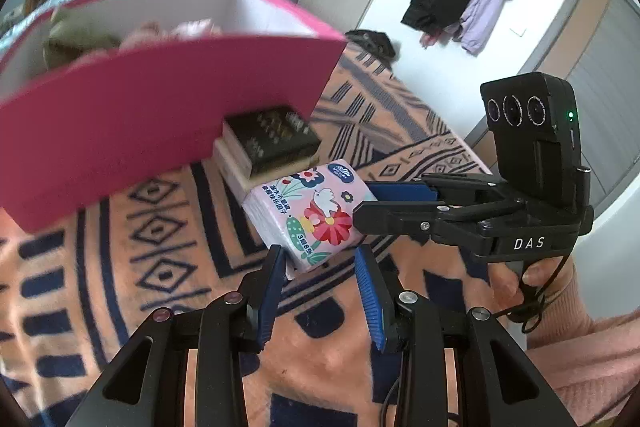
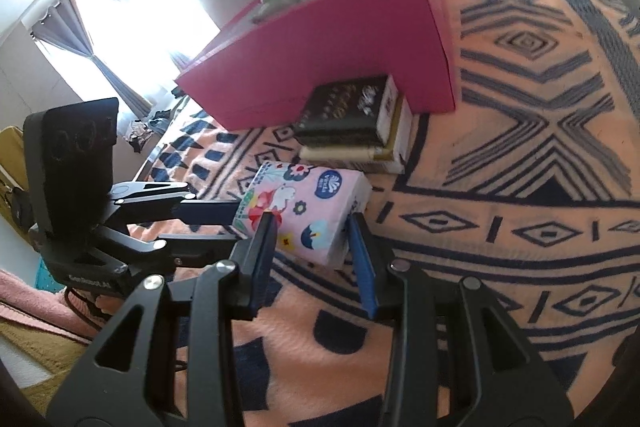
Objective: Organize objects
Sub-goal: 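Lift the tissue pack with the right gripper and drop it into the box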
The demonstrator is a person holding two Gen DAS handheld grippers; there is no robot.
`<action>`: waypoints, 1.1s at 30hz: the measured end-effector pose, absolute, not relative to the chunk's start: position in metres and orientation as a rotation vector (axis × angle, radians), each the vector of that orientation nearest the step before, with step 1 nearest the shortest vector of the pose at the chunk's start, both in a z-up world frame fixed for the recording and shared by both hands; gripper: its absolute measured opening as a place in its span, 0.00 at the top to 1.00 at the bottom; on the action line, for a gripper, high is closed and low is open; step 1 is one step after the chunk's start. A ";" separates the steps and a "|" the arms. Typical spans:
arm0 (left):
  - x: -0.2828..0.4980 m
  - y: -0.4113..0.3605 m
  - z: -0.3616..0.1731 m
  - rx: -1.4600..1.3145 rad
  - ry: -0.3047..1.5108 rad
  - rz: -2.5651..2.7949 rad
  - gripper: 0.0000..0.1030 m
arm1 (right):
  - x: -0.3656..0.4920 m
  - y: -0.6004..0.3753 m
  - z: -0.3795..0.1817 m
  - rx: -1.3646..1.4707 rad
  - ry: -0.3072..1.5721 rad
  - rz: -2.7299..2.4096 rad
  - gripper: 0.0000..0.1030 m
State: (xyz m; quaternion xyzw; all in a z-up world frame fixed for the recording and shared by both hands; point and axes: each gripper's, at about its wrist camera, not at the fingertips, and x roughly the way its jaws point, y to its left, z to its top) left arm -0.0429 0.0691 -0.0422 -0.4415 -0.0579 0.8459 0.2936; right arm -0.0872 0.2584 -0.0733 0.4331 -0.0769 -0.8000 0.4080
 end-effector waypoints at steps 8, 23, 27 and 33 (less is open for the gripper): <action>-0.053 0.063 -0.008 -1.093 -0.132 2.287 0.65 | -0.085 0.255 -0.031 0.984 -0.139 -2.053 0.61; -0.099 0.063 0.037 -1.016 -0.074 2.360 0.65 | -0.126 0.244 0.024 0.824 -0.083 -2.108 0.61; -0.111 0.064 0.043 -1.013 -0.061 2.372 0.65 | -0.138 0.243 0.032 0.803 -0.088 -2.119 0.61; -0.130 0.063 0.050 -1.016 -0.036 2.391 0.65 | -0.160 0.240 0.035 0.815 -0.095 -2.124 0.61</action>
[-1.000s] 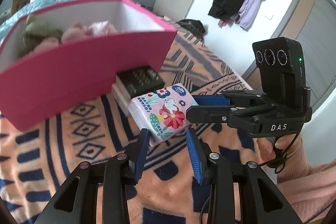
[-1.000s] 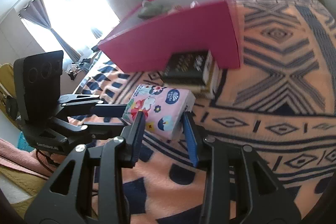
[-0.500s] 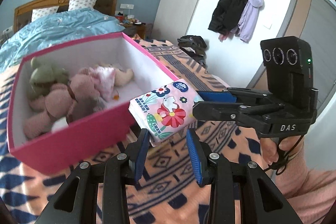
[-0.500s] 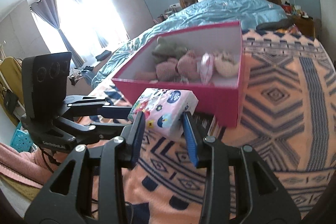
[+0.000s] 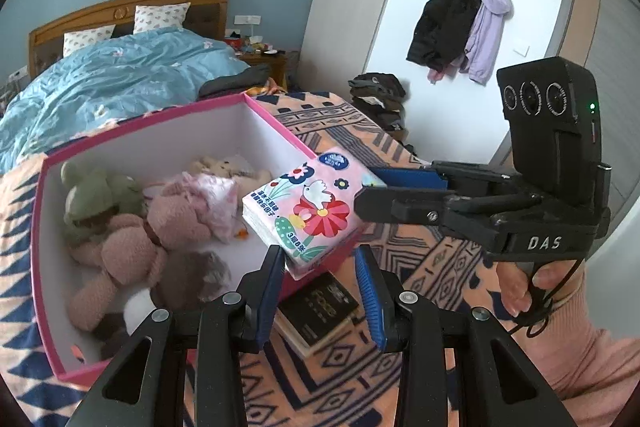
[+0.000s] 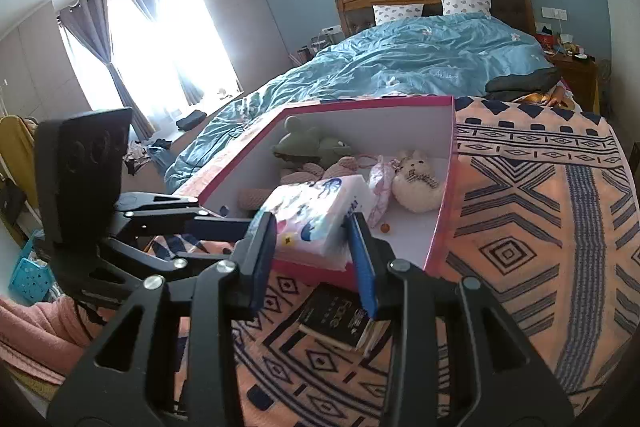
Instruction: Organize objects
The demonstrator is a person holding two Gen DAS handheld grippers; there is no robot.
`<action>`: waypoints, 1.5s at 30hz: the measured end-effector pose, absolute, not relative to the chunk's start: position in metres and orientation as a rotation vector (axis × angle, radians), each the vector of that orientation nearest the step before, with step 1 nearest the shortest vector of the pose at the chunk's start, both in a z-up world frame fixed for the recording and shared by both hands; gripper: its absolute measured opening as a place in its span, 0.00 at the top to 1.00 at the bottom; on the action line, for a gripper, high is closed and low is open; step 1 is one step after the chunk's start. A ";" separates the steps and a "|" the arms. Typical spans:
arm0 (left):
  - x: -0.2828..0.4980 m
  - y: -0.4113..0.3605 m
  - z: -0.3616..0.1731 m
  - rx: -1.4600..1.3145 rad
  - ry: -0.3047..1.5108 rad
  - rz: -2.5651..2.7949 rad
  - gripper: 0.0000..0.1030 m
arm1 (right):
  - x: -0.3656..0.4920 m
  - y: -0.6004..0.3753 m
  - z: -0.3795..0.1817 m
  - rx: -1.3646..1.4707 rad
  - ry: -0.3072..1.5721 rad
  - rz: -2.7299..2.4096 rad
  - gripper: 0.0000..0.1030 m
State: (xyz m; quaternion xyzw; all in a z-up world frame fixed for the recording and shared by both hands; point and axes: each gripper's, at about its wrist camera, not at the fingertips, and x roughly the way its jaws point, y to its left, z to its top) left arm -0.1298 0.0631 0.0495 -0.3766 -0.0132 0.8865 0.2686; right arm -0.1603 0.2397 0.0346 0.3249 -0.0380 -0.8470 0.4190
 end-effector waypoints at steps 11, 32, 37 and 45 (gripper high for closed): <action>-0.162 0.066 0.031 -1.113 -0.038 2.388 0.64 | -0.192 0.235 0.020 0.895 -0.090 -2.124 0.61; -0.183 0.060 0.008 -1.189 -0.043 2.441 0.53 | -0.197 0.218 0.002 0.957 0.095 -2.266 0.61; -0.164 0.054 0.014 -1.104 -0.025 2.482 0.52 | -0.183 0.230 0.005 0.926 0.064 -2.267 0.61; -0.111 0.048 0.025 -0.957 0.002 2.489 0.47 | -0.155 0.249 0.005 0.880 -0.033 -2.201 0.53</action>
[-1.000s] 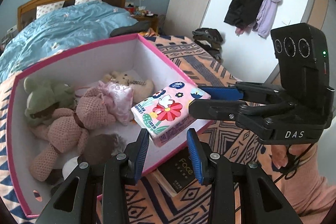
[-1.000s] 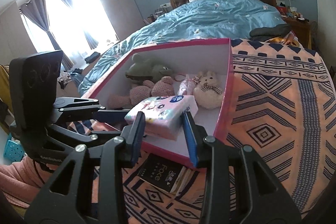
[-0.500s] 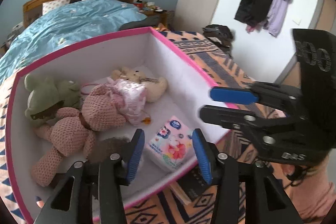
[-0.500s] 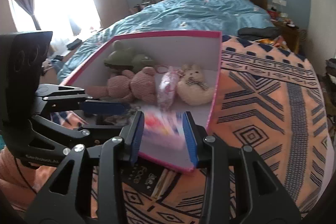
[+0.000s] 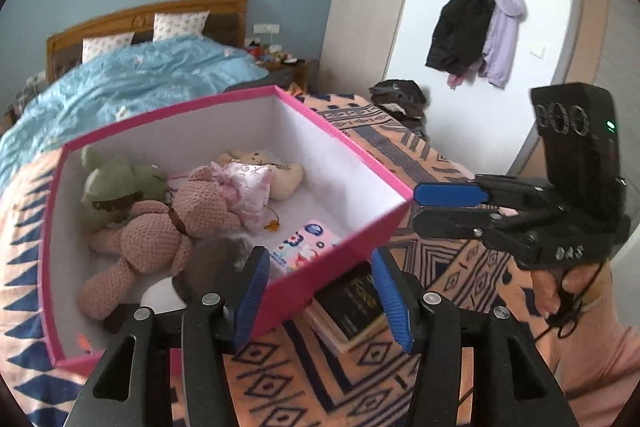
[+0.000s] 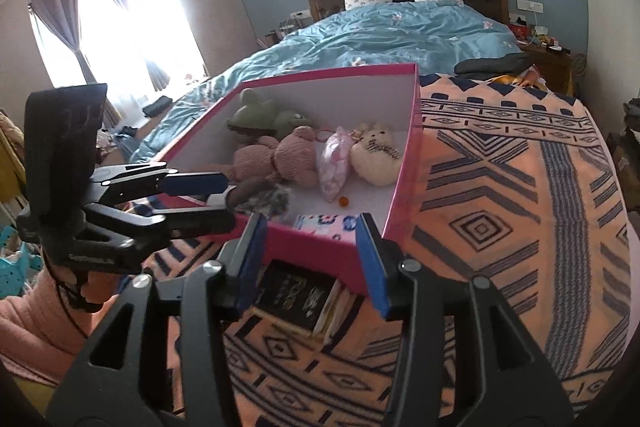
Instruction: Organize objects
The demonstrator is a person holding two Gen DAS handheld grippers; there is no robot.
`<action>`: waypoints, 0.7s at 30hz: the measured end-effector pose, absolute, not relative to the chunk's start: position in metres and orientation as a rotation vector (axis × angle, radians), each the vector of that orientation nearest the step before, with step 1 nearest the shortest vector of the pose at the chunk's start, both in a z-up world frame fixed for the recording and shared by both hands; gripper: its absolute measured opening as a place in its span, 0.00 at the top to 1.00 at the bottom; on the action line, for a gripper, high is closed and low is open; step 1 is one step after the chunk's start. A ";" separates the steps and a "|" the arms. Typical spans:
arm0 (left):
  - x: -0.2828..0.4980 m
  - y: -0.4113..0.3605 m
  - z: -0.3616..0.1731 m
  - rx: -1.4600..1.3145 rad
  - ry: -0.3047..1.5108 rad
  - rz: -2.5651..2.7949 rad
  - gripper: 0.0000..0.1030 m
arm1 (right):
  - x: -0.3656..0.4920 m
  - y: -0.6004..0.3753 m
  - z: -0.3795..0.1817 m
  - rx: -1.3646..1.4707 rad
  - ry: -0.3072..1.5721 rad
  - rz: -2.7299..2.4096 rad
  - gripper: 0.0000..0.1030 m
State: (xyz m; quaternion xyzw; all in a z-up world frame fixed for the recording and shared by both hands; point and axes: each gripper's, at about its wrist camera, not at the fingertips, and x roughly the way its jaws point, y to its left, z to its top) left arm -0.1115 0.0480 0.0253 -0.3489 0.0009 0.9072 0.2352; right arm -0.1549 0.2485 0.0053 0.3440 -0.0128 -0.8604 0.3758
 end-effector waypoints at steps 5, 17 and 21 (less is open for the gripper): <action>-0.086 0.050 0.021 -0.931 -0.011 2.455 0.43 | -0.139 0.249 -0.002 0.886 -0.048 -2.169 0.52; -0.084 0.055 -0.043 -1.147 -0.153 2.364 0.44 | -0.132 0.246 -0.061 1.058 -0.147 -2.108 0.48; -0.086 0.059 -0.049 -1.167 -0.162 2.357 0.44 | -0.132 0.249 -0.070 1.084 -0.172 -2.112 0.48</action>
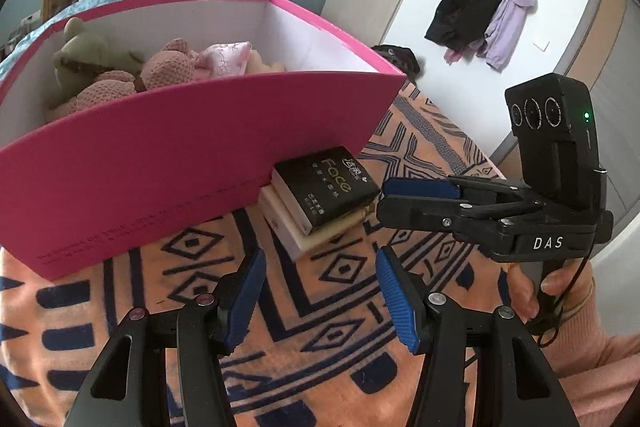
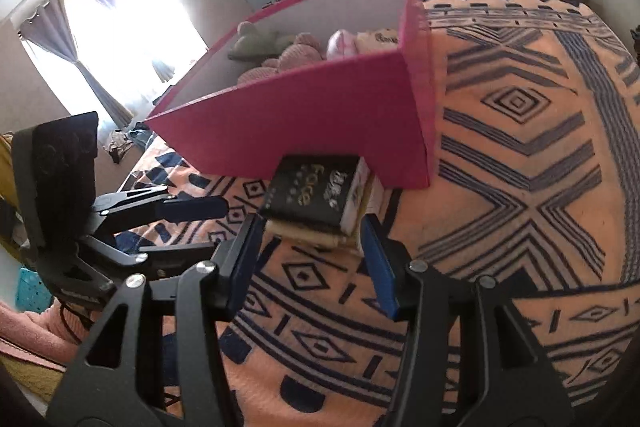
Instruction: Organize objects
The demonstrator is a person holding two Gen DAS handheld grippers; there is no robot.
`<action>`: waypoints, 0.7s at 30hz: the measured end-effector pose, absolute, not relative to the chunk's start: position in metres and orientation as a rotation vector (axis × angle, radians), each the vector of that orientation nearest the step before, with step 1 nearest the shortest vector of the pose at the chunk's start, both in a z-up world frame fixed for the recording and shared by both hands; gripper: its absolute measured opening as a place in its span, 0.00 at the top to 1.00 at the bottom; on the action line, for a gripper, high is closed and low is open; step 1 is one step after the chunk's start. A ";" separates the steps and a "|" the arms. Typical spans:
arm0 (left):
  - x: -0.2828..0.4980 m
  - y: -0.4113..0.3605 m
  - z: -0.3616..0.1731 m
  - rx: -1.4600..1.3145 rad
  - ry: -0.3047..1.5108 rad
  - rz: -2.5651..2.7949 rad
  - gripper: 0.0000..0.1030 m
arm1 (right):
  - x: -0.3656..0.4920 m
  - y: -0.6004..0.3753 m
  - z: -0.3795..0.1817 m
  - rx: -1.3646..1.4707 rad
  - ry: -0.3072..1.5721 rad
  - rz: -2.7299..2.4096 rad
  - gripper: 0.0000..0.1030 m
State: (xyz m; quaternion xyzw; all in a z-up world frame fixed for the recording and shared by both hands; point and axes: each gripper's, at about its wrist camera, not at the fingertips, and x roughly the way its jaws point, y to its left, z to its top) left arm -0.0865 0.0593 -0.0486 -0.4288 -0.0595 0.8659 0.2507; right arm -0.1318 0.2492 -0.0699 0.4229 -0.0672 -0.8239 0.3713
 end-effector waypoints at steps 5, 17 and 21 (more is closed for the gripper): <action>-0.089 0.064 -0.046 -1.155 -0.156 2.375 0.44 | -0.134 0.251 -0.072 1.090 -0.197 -2.117 0.48; -0.104 0.073 -0.050 -1.154 -0.209 2.291 0.55 | -0.147 0.243 -0.073 1.089 -0.227 -2.084 0.51; -0.092 0.072 -0.048 -1.139 -0.179 2.274 0.55 | -0.137 0.243 -0.072 1.090 -0.221 -2.054 0.53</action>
